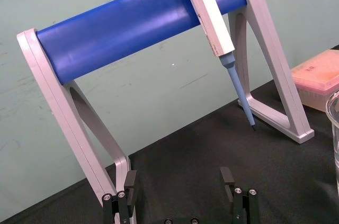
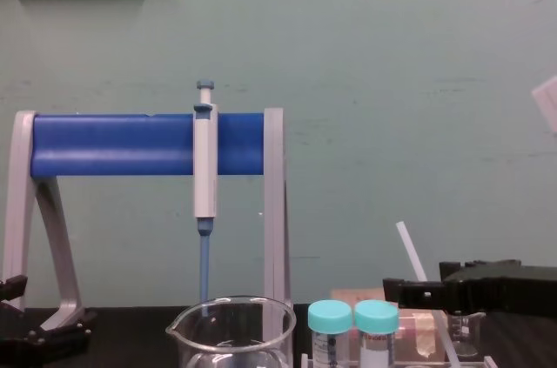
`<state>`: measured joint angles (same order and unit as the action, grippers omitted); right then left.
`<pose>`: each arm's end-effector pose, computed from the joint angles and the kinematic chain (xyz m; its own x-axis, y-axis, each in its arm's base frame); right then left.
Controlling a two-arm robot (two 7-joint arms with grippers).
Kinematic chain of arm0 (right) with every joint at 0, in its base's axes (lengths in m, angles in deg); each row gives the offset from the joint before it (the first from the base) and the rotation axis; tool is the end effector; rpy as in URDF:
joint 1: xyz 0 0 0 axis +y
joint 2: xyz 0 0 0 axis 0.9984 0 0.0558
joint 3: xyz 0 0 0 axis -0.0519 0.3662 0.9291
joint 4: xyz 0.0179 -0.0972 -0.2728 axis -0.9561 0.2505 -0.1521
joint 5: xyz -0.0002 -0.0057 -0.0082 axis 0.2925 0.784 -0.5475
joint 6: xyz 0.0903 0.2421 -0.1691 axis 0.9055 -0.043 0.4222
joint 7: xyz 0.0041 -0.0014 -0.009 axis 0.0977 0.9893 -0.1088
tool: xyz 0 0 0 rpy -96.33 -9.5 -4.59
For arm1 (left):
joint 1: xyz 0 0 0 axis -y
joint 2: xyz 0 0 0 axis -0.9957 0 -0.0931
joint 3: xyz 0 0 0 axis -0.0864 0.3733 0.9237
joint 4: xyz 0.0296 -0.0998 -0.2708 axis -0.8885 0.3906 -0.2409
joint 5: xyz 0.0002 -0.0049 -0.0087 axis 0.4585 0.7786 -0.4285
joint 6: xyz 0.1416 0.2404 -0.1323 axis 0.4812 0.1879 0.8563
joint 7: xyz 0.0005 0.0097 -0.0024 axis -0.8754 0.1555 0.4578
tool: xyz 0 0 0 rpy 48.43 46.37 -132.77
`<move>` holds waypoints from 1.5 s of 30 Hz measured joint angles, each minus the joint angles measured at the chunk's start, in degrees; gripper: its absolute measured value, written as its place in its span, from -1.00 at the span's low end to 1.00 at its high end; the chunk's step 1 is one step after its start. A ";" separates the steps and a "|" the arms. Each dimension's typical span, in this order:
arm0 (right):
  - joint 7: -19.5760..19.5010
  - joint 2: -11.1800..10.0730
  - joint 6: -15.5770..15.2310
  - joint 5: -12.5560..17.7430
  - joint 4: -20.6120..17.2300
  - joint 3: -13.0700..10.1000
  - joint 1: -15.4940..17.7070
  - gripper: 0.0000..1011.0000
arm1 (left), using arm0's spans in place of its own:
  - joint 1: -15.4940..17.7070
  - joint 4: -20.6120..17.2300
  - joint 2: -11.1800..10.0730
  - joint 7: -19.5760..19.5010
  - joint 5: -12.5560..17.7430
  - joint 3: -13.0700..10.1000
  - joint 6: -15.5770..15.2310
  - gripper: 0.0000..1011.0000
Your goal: Pick up the stirring rod with one hand, then place it down.
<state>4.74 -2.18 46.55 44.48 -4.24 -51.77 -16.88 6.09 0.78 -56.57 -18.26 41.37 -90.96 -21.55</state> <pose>0.4075 -0.0278 -0.2498 0.5896 -0.8077 -0.0033 0.7889 0.5768 -0.2119 0.3581 0.0827 -0.3023 0.2922 0.8802 0.3739 -0.9553 0.2872 0.0703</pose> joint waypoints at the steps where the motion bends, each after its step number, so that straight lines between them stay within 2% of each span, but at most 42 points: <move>1: 0.02 0.12 -0.03 -0.12 0.24 0.03 -0.11 0.98 | 0.00 0.00 0.00 0.00 0.00 0.00 0.00 0.98; 8: 0.53 0.89 -0.07 -1.14 1.74 0.19 -0.88 0.98 | 0.00 0.00 0.00 0.00 0.00 0.00 0.00 0.98; 18: 0.57 0.90 -0.03 -1.18 1.74 0.20 -0.90 0.98 | 0.00 0.00 0.00 0.00 0.00 0.00 0.00 0.98; 20: 0.57 0.89 -0.03 -1.16 1.73 0.20 -0.89 0.91 | 0.00 0.00 0.00 0.00 0.00 0.00 0.00 0.98; 25: 0.56 0.87 0.00 -1.09 1.70 0.17 -0.86 0.69 | 0.00 0.00 0.00 0.00 0.00 0.00 0.00 0.98; 34: 0.54 0.83 0.02 -1.01 1.63 0.12 -0.81 0.13 | 0.00 0.00 0.00 0.00 0.00 0.00 0.00 0.98; 36: 0.53 0.83 0.02 -1.00 1.62 0.11 -0.81 0.07 | 0.00 0.00 0.00 0.00 0.00 0.00 0.00 0.98; 40: 0.52 0.83 0.03 -0.96 1.61 0.11 -0.81 -0.28 | 0.00 0.00 0.00 0.00 0.00 0.00 0.00 0.98; 42: 0.52 0.83 0.03 -0.94 1.61 0.11 -0.81 -0.34 | 0.00 0.00 0.00 0.00 0.00 0.00 0.00 0.98; 43: 0.51 0.83 0.02 -0.93 1.61 0.11 -0.81 -0.48 | 0.00 0.00 0.00 0.00 0.00 0.00 0.00 0.98; 45: 0.51 0.83 0.02 -0.93 1.61 0.11 -0.81 -0.56 | 0.00 0.00 0.00 0.00 0.00 0.00 0.00 0.98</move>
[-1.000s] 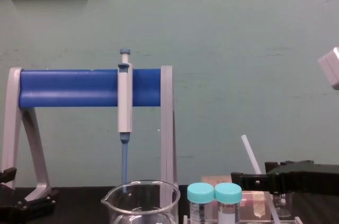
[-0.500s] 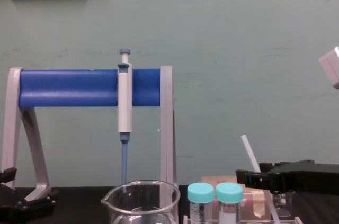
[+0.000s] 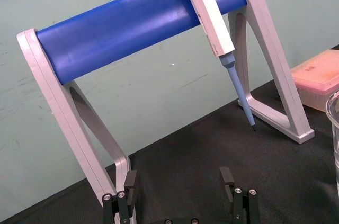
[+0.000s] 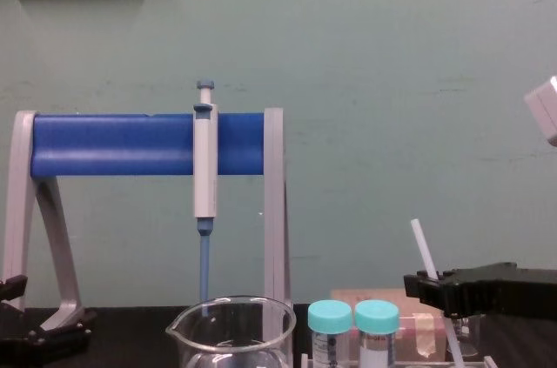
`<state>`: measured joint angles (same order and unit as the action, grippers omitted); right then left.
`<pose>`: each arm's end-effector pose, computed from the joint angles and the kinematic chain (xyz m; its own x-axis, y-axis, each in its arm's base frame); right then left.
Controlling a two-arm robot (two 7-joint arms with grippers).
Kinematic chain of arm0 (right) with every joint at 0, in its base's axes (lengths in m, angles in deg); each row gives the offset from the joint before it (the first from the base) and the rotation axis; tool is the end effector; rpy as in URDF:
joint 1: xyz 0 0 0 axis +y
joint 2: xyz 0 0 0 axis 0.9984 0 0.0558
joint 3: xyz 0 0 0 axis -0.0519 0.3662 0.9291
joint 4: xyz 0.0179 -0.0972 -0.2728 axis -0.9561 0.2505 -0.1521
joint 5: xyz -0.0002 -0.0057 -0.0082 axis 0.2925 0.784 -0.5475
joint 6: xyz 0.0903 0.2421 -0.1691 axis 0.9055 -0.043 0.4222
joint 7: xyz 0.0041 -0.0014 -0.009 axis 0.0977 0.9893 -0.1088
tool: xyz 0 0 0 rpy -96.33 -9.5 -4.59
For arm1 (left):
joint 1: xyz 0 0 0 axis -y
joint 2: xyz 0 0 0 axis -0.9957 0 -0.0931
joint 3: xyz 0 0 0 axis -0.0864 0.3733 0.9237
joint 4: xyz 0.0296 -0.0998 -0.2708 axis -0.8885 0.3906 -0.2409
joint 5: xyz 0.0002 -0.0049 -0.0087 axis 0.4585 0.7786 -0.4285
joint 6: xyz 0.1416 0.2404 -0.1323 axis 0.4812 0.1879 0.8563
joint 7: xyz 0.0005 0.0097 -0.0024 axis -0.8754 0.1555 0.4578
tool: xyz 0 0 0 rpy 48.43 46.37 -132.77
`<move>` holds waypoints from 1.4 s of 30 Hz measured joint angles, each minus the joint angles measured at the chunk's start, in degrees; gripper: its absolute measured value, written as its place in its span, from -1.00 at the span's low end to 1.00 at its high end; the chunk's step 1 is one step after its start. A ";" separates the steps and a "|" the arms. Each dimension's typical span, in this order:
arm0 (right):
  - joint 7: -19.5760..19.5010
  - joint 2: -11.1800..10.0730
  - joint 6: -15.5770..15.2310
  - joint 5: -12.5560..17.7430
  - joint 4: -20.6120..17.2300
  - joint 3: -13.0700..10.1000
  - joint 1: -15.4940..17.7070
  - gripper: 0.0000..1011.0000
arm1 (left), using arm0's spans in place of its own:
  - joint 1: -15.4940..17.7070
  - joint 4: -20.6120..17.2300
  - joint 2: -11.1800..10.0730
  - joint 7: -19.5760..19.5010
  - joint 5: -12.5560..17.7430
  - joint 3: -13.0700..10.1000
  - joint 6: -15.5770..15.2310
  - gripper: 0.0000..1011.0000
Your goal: Pick up the stirring rod with one hand, then place it down.
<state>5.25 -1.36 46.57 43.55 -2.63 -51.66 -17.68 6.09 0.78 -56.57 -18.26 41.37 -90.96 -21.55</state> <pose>0.4121 -0.0260 -0.2526 0.5909 -0.8068 -0.0012 0.7865 0.5764 -0.2218 0.3581 0.0827 -0.3023 0.2922 0.8802 0.3739 -0.9553 0.2872 0.0703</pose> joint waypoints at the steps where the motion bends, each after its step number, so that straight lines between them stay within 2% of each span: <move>1: 0.00 0.00 0.00 0.00 0.00 0.00 0.00 -0.60 | 0.00 0.00 0.00 0.00 0.00 0.00 0.00 0.98; 2: 0.00 0.00 0.00 0.00 0.00 0.00 0.00 -0.71 | 0.00 0.00 0.00 0.00 0.00 0.00 0.00 0.98; 6: 0.00 0.00 0.00 0.00 0.00 0.00 0.00 -0.86 | 0.00 0.00 0.00 0.00 0.00 0.00 0.00 0.98; 19: 0.00 0.07 0.64 0.03 -0.04 -0.23 0.26 -0.86 | 0.00 0.00 0.00 0.00 0.00 0.00 0.00 0.98; 23: 0.44 0.45 3.73 0.21 -0.66 -1.11 1.32 -0.86 | 0.00 0.00 0.00 0.00 0.00 0.00 0.00 0.98; 31: 1.39 0.99 7.09 1.08 -1.23 -2.28 2.60 -0.86 | 0.00 0.00 0.00 0.00 0.00 0.00 0.00 0.98; 34: 2.11 1.15 10.20 1.06 -1.34 -2.64 3.28 -0.86 | 0.00 0.00 0.00 0.00 0.00 0.00 0.00 0.98; 35: 2.11 1.15 10.20 1.06 -1.34 -2.64 3.28 -0.86 | 0.00 0.00 0.00 0.00 0.00 0.00 0.00 0.98; 36: 2.38 1.19 11.82 0.94 -1.36 -2.81 3.53 -0.86 | 0.00 0.00 0.00 0.00 0.00 0.00 0.00 0.98; 38: 2.57 1.25 13.20 0.70 -1.43 -2.99 3.73 -0.86 | 0.00 0.00 0.00 0.00 0.00 0.00 0.00 0.98; 39: 2.74 1.39 15.52 0.17 -1.63 -3.35 3.97 -0.86 | 0.00 0.00 0.00 0.00 0.00 0.00 0.00 0.98; 40: 2.74 1.39 15.52 0.17 -1.63 -3.35 3.97 -0.86 | 0.00 0.00 0.00 0.00 0.00 0.00 0.00 0.98; 42: 2.87 1.49 17.69 -0.54 -1.92 -3.71 4.06 -0.86 | 0.00 0.00 0.00 0.00 0.00 0.00 0.00 0.98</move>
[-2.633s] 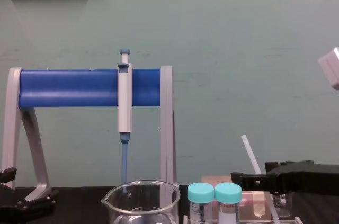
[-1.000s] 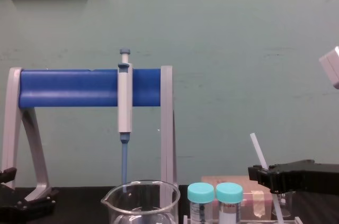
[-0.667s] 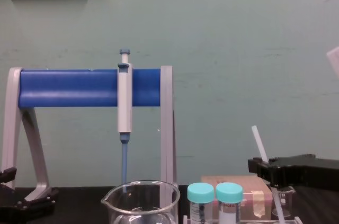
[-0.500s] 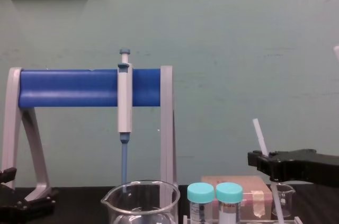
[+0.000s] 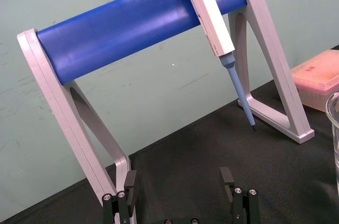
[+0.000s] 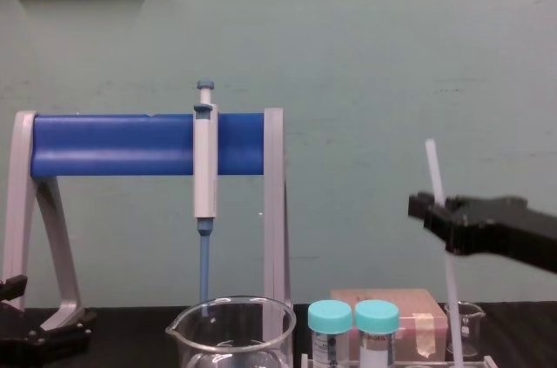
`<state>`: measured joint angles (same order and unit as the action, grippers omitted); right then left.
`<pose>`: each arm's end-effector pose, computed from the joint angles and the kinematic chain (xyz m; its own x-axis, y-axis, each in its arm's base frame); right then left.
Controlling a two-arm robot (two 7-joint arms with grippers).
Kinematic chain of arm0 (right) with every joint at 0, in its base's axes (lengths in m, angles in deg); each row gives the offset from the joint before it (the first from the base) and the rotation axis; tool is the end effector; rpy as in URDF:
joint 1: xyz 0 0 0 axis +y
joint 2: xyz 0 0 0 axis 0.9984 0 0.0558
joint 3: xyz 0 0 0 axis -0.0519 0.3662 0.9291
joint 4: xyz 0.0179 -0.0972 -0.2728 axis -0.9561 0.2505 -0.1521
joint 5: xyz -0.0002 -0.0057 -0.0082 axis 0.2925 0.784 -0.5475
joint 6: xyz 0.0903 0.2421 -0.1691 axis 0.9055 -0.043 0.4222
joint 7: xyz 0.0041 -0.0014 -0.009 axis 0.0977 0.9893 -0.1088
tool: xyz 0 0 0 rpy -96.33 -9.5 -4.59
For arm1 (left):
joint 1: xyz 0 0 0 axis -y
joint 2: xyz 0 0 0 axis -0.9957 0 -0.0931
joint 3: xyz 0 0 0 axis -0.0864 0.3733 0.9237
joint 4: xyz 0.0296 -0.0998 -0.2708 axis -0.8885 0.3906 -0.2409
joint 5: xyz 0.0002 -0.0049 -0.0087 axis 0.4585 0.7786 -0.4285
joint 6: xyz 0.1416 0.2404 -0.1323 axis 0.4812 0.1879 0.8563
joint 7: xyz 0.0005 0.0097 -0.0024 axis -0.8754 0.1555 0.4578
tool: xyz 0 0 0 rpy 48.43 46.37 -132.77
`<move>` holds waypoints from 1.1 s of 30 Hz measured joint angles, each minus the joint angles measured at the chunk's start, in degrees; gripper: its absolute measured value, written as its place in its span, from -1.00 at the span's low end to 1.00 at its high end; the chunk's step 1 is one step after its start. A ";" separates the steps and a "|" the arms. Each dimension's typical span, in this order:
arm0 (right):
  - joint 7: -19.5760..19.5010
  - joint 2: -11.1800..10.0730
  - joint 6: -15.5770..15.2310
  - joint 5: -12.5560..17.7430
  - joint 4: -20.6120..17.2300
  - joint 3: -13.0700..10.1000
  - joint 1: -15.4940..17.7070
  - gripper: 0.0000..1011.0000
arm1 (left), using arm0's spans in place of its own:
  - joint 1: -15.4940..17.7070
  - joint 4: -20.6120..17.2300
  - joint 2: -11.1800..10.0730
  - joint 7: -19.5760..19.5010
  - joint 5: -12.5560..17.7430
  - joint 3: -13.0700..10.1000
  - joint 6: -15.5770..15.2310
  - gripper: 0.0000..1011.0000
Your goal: Pick up the stirring rod with one hand, then place it down.
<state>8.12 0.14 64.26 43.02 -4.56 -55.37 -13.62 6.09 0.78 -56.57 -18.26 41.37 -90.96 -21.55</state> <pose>0.3979 -0.0293 -0.2600 0.6088 -0.7904 0.0682 0.7870 0.6125 0.0741 0.3581 0.0827 -0.3023 0.2922 0.8802 0.3739 -0.9553 0.2872 0.0703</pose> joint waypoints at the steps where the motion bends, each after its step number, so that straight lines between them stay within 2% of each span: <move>1: 0.00 0.03 0.74 -0.28 -0.16 -0.15 0.01 -0.86 | 0.00 0.00 0.00 0.00 0.00 0.00 0.00 0.98; 4: 0.02 0.22 3.34 -1.09 -1.27 -1.00 0.02 -0.86 | 0.00 0.00 0.00 0.00 0.00 0.00 0.00 0.98; 12: 0.16 0.41 5.99 -0.95 -4.80 -3.58 0.12 -0.86 | 0.00 0.00 0.00 0.00 0.00 0.00 0.00 0.98; 20: -0.89 0.38 6.32 -0.97 -7.44 -5.99 0.72 -0.86 | 0.00 0.00 0.00 0.00 0.00 0.00 0.00 0.98; 33: -1.22 0.55 5.27 -1.39 -8.20 -6.85 1.49 -0.86 | 0.00 0.00 0.00 0.00 0.00 0.00 0.00 0.98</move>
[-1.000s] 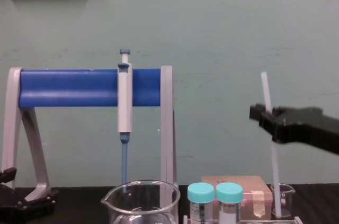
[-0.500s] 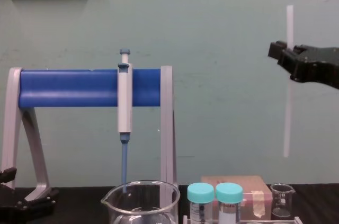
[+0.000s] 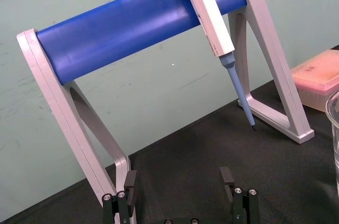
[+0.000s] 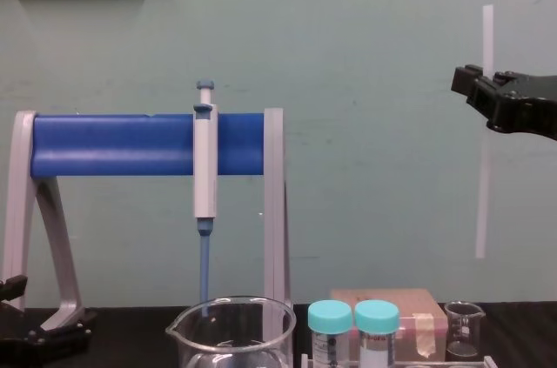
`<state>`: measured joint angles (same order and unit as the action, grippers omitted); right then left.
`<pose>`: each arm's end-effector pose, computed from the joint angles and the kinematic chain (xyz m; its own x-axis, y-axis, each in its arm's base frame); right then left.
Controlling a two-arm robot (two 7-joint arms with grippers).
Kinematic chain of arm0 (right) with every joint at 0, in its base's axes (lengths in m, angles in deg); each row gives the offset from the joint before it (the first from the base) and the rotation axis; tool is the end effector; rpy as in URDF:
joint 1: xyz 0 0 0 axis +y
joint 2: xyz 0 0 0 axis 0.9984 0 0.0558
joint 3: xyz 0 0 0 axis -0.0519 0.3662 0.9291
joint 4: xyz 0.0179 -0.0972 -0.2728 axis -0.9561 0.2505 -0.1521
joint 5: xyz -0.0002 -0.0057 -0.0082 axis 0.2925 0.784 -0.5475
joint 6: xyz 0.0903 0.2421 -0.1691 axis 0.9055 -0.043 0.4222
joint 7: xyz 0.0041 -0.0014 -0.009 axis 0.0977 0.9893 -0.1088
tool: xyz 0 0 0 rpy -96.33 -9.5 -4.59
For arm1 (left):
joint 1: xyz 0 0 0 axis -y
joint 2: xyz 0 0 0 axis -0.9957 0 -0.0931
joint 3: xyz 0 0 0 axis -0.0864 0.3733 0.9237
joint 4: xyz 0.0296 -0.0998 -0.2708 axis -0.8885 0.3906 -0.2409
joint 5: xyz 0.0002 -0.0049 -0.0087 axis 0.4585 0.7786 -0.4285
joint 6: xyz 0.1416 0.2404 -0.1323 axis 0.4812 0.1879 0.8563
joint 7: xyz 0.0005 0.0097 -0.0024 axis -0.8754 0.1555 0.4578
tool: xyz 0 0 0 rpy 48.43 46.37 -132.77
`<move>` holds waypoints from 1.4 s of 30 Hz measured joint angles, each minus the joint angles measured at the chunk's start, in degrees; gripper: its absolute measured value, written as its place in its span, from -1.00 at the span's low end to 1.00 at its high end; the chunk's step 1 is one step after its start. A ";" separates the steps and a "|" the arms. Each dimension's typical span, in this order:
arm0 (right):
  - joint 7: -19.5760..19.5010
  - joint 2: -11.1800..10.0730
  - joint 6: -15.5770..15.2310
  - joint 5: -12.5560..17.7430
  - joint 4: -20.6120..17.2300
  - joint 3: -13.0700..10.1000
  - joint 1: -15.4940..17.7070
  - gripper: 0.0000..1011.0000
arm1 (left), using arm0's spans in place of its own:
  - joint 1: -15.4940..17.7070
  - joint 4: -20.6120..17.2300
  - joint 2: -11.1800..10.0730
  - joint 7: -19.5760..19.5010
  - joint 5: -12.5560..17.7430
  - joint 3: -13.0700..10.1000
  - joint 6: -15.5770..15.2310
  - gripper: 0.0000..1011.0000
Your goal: Pick up the stirring rod with one hand, then place it down.
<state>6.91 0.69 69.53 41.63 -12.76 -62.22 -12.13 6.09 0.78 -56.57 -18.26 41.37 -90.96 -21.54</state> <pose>0.3912 -0.0435 -0.2123 0.5280 -0.8353 0.1531 0.7802 0.5484 0.3009 0.3581 0.0827 -0.3023 0.2922 0.8802 0.3739 -0.9553 0.2873 0.0701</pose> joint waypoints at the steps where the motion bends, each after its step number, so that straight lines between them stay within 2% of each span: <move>1: 0.01 0.02 -0.03 -0.01 -0.01 -0.01 0.03 -0.86 | 0.00 0.00 0.00 0.00 0.00 0.00 0.00 0.98; 42: 0.37 0.11 -0.40 -0.42 -0.93 -0.05 1.11 -0.86 | 0.00 0.00 0.00 0.00 0.00 0.00 0.00 0.98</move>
<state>7.28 0.80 69.13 41.21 -13.68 -62.27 -11.03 6.09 0.78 -56.57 -18.26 41.37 -90.96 -21.54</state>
